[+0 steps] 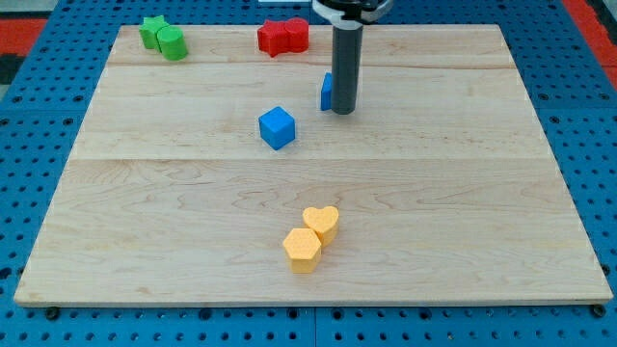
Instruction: Move the blue cube towards the top center of the board
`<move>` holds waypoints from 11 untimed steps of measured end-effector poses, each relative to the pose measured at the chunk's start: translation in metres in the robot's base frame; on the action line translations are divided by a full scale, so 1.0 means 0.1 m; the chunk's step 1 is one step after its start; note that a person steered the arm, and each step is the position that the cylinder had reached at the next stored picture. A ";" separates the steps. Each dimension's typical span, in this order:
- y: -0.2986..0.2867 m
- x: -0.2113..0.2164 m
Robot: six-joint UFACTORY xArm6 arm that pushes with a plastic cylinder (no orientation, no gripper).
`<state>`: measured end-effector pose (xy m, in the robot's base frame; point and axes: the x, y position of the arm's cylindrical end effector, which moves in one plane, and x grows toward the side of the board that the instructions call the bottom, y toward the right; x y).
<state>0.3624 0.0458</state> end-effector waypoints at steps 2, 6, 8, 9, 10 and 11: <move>0.16 0.77; -0.40 0.80; -0.74 0.85; -0.92 0.59; -0.93 0.26; -0.96 0.05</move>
